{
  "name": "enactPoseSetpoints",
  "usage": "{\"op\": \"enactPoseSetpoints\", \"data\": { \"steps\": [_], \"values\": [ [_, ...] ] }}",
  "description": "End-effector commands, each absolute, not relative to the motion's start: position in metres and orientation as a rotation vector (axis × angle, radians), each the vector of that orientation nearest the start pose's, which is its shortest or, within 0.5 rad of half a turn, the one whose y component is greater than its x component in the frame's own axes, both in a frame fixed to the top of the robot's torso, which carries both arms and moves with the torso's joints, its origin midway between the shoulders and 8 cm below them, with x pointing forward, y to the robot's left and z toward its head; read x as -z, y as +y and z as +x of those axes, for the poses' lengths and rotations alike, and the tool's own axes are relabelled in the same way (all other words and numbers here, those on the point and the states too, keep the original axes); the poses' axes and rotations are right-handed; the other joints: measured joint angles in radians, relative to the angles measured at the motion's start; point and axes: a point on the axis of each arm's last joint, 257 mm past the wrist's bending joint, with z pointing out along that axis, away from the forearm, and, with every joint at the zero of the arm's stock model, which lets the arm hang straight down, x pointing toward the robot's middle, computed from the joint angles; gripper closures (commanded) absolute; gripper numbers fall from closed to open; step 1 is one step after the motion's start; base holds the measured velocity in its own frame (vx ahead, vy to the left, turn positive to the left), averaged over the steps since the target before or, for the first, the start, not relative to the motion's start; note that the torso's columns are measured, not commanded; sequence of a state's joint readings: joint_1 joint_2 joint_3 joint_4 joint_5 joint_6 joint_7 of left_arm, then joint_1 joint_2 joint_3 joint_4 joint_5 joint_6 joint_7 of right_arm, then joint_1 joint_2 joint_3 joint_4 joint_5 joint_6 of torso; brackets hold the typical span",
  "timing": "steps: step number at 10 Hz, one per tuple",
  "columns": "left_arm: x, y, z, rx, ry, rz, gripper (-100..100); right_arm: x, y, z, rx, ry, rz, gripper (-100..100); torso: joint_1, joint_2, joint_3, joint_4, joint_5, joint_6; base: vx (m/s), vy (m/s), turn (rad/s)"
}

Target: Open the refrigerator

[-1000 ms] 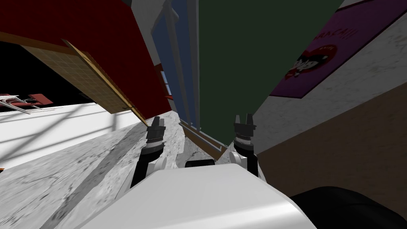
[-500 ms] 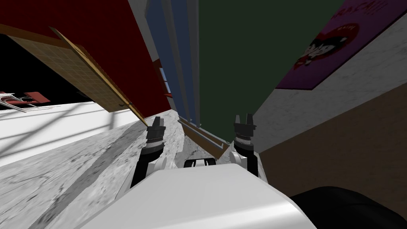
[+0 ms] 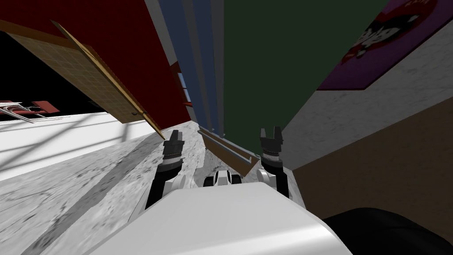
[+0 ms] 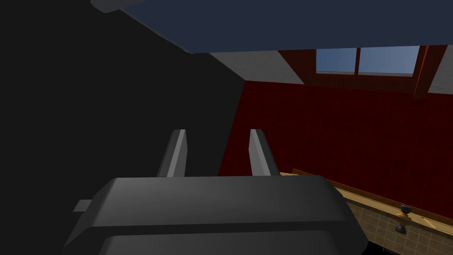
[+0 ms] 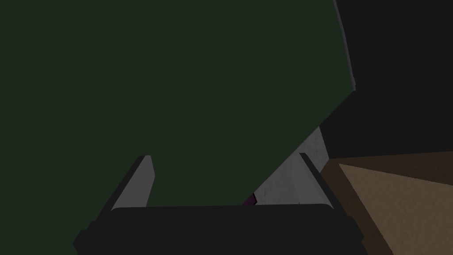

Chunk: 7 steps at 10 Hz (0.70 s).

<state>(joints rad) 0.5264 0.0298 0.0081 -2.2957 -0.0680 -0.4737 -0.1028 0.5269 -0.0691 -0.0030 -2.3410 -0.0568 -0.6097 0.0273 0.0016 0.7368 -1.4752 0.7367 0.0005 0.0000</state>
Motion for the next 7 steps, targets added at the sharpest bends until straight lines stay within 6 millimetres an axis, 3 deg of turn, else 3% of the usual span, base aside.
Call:
{"op": "enactPoseSetpoints", "data": {
  "steps": [1,7],
  "values": [
    [-0.0172,0.2743,0.3446,1.140,0.723,-0.577,0,-0.0581,-0.2751,0.3124,-1.249,0.593,0.443,-100,-0.001,0.000,-0.001,0.001,0.000,0.000,0.020,0.054,0.069],
    [-0.0172,0.2743,0.3446,1.140,0.723,-0.577,0,-0.0505,-0.2822,0.3166,-1.083,0.645,0.349,-100,-0.001,0.001,-0.001,0.001,0.000,0.000,0.015,0.051,0.051]
  ]
}}
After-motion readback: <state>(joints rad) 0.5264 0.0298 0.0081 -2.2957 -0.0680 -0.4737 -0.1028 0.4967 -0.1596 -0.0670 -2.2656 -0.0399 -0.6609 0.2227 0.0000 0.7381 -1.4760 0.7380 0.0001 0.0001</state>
